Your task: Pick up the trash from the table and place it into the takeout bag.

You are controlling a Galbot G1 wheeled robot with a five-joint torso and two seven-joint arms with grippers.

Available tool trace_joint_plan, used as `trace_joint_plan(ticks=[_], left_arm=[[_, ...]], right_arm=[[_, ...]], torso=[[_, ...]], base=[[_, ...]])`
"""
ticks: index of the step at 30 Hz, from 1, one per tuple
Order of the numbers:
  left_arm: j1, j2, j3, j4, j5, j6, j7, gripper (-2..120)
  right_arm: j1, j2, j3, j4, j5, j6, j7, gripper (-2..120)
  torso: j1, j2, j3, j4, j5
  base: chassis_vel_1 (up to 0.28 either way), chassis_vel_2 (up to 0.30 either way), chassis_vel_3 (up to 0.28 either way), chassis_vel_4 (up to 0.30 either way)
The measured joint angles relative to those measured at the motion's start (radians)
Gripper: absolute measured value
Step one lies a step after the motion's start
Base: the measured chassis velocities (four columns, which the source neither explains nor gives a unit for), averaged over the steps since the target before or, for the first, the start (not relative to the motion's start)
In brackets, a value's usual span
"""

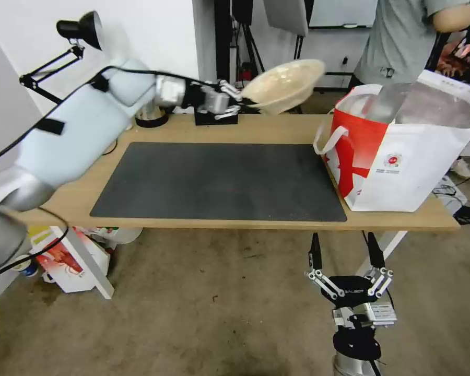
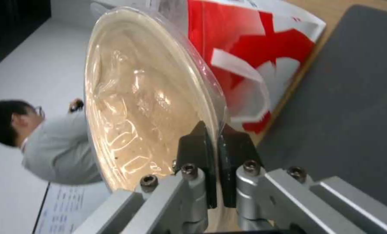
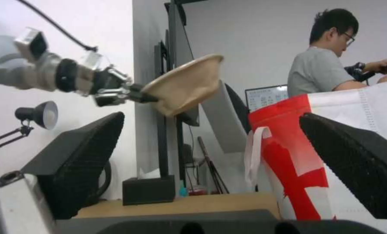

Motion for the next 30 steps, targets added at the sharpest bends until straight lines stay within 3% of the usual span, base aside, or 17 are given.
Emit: trace_joint_plan(ticks=[19, 30], left_arm=[[-0.128, -0.24, 0.05, 0.163, 0.031, -0.006, 0.024, 1], [-0.194, -0.323, 0.068, 0.239, 0.049, -0.015, 0.045, 1]], right_arm=[[0.0, 0.0, 0.0, 0.0, 0.0, 0.0, 0.0, 100], [0.0, 0.0, 0.0, 0.0, 0.0, 0.0, 0.0, 100]], torso=[[0.0, 0.0, 0.0, 0.0, -0.0003], [0.0, 0.0, 0.0, 0.0002, -0.0003]], base=[[0.0, 0.0, 0.0, 0.0], [0.0, 0.0, 0.0, 0.0]])
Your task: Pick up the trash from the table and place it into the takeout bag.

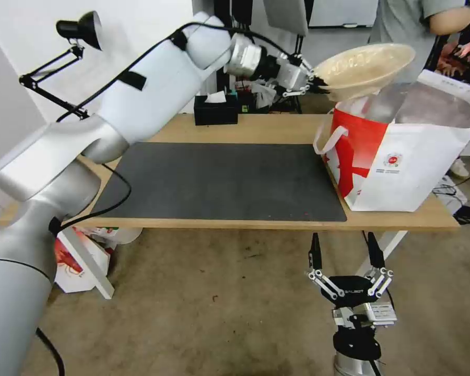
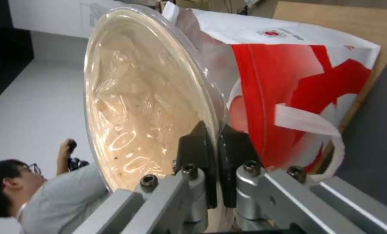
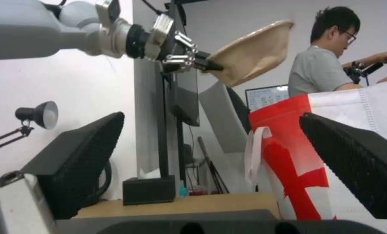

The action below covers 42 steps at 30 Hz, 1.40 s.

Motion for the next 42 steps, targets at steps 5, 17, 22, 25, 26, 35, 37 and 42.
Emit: trace_joint_plan(ticks=[5, 17, 22, 25, 26, 35, 37, 42], left_arm=[[-0.014, -0.043, 0.006, 0.036, 0.013, -0.009, 0.004, 1], [-0.018, -0.11, 0.015, 0.095, 0.035, -0.013, 0.002, 1], [0.003, -0.159, -0.002, 0.133, 0.058, -0.025, 0.001, 1], [0.012, -0.19, -0.019, 0.162, 0.071, -0.033, -0.001, 1], [0.012, -0.19, -0.019, 0.162, 0.071, -0.033, -0.001, 1], [0.011, -0.222, -0.028, 0.199, 0.09, -0.044, -0.027, 1], [0.012, -0.222, -0.025, 0.204, 0.096, -0.044, -0.029, 1], [0.017, -0.221, -0.025, 0.214, 0.112, -0.044, -0.037, 1]], right_arm=[[0.0, 0.0, 0.0, 0.0, 0.0, 0.0, 0.0, 100], [0.0, 0.0, 0.0, 0.0, 0.0, 0.0, 0.0, 100], [0.0, 0.0, 0.0, 0.0, 0.0, 0.0, 0.0, 100], [0.0, 0.0, 0.0, 0.0, 0.0, 0.0, 0.0, 100], [0.0, 0.0, 0.0, 0.0, 0.0, 0.0, 0.0, 100], [0.0, 0.0, 0.0, 0.0, 0.0, 0.0, 0.0, 100], [0.0, 0.0, 0.0, 0.0, 0.0, 0.0, 0.0, 100], [0.0, 0.0, 0.0, 0.0, 0.0, 0.0, 0.0, 100]], torso=[[0.0, 0.0, 0.0, -0.0002, 0.0001], [0.0, 0.0, 0.0, 0.0, -0.0001], [0.0, 0.0, 0.0, -0.0002, 0.0], [0.0, 0.0, 0.0, -0.0001, -0.0001], [0.0, 0.0, 0.0, -0.0001, -0.0001], [0.0, 0.0, 0.0, 0.0, -0.0002], [0.0, 0.0, 0.0, -0.0001, -0.0002], [0.0, 0.0, 0.0, -0.0001, -0.0002]], base=[[0.0, 0.0, 0.0, 0.0], [0.0, 0.0, 0.0, 0.0], [0.0, 0.0, 0.0, 0.0], [0.0, 0.0, 0.0, 0.0], [0.0, 0.0, 0.0, 0.0], [0.0, 0.0, 0.0, 0.0], [0.0, 0.0, 0.0, 0.0], [0.0, 0.0, 0.0, 0.0]])
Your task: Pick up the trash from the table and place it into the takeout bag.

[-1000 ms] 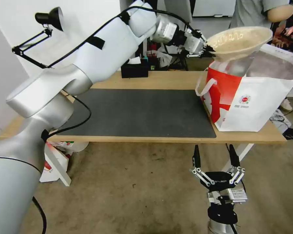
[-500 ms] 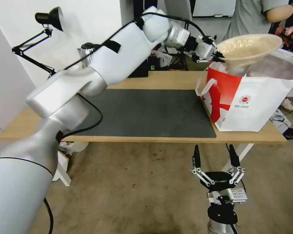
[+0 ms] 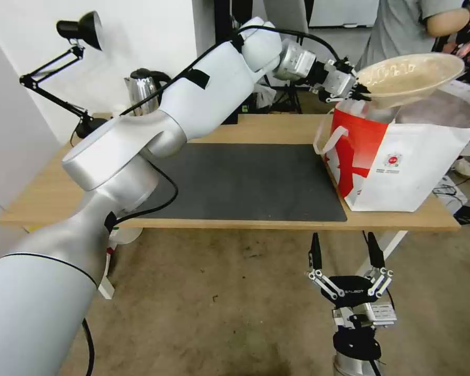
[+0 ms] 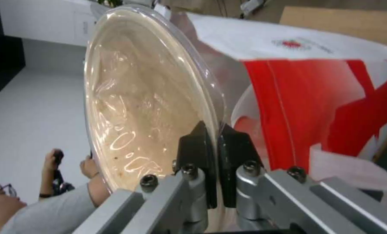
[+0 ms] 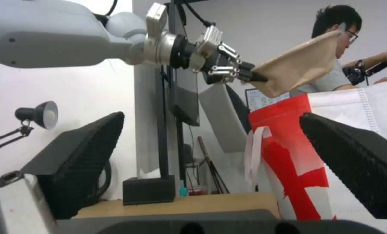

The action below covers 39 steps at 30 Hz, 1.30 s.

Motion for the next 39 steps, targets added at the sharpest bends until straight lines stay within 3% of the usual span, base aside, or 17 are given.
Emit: trace_joint_plan(ticks=[21, 27, 29, 32, 37, 39], left_arm=[[0.011, 0.001, 0.001, 0.05, 0.042, 0.02, -0.095, 1], [0.008, 0.001, 0.009, 0.044, 0.035, 0.026, -0.098, 22], [0.008, 0.001, 0.01, 0.043, 0.033, 0.026, -0.098, 24], [0.01, 0.002, 0.023, 0.039, 0.006, 0.026, -0.099, 43], [0.009, 0.002, 0.033, 0.027, -0.012, 0.026, -0.1, 55], [0.002, 0.002, 0.041, 0.02, -0.025, 0.027, -0.1, 67]], right_arm=[[0.0, 0.0, 0.0, 0.0, 0.0, 0.0, 0.0, 100], [0.0, 0.0, 0.0, 0.0, 0.0, 0.0, 0.0, 100], [0.0, 0.0, 0.0, 0.0, 0.0, 0.0, 0.0, 100], [0.0, 0.0, 0.0, 0.0, 0.0, 0.0, 0.0, 100], [0.0, 0.0, 0.0, 0.0, 0.0, 0.0, 0.0, 100], [0.0, 0.0, 0.0, 0.0, 0.0, 0.0, 0.0, 100]], torso=[[0.0, 0.0, 0.0, -0.0001, 0.0], [0.0, 0.0, 0.0, -0.0002, 0.0], [0.0, 0.0, 0.0, -0.0002, 0.0], [0.0, 0.0, 0.0, 0.0, 0.0], [0.0, 0.0, 0.0, -0.0001, 0.0], [0.0, 0.0, 0.0, 0.0, 0.0001]], base=[[0.0, 0.0, 0.0, 0.0], [0.0, 0.0, 0.0, 0.0], [0.0, 0.0, 0.0, 0.0], [0.0, 0.0, 0.0, 0.0], [0.0, 0.0, 0.0, 0.0], [0.0, 0.0, 0.0, 0.0]])
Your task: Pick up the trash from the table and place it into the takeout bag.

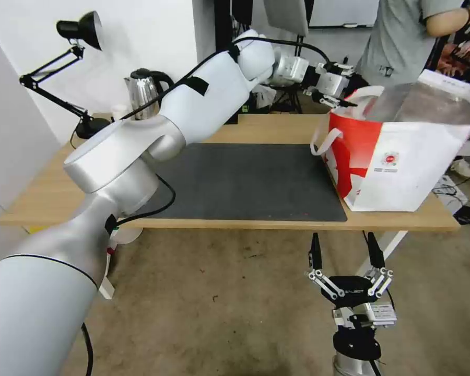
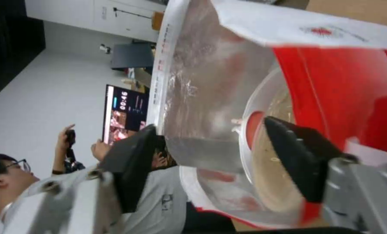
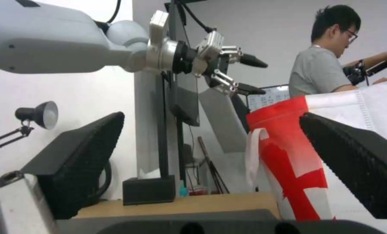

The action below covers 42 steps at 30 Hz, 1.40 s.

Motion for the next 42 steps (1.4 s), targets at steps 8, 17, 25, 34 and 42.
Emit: trace_joint_plan(ticks=[8, 17, 25, 34, 42], left_arm=[[-0.008, 0.001, -0.007, -0.002, -0.004, 0.001, 0.021, 96], [-0.02, 0.041, -0.025, -0.036, -0.142, 0.057, 0.063, 100], [-0.052, 0.221, -0.027, -0.169, -0.322, 0.174, 0.032, 100], [-0.04, 0.535, -0.029, -0.455, -0.491, 0.326, -0.082, 100], [0.055, 0.807, -0.115, -0.678, -0.578, 0.394, -0.16, 100]], right_arm=[[0.0, 0.0, 0.0, 0.0, 0.0, 0.0, 0.0, 100], [0.0, 0.0, 0.0, 0.0, 0.0, 0.0, 0.0, 100], [0.0, 0.0, 0.0, 0.0, 0.0, 0.0, 0.0, 100], [0.0, 0.0, 0.0, 0.0, 0.0, 0.0, 0.0, 100], [0.0, 0.0, 0.0, 0.0, 0.0, 0.0, 0.0, 100]], torso=[[0.0, 0.0, 0.0, 0.0, 0.0], [0.0, 0.0, 0.0, -0.0002, 0.0], [0.0, 0.0, 0.0, 0.0004, -0.0004], [0.0, 0.0, 0.0, 0.0, -0.0006], [0.0, 0.0, 0.0, 0.0002, -0.0005]], base=[[0.0, 0.0, 0.0, 0.0], [0.0, 0.0, 0.0, 0.0], [0.0, 0.0, 0.0, 0.0], [0.0, 0.0, 0.0, 0.0], [0.0, 0.0, 0.0, 0.0]])
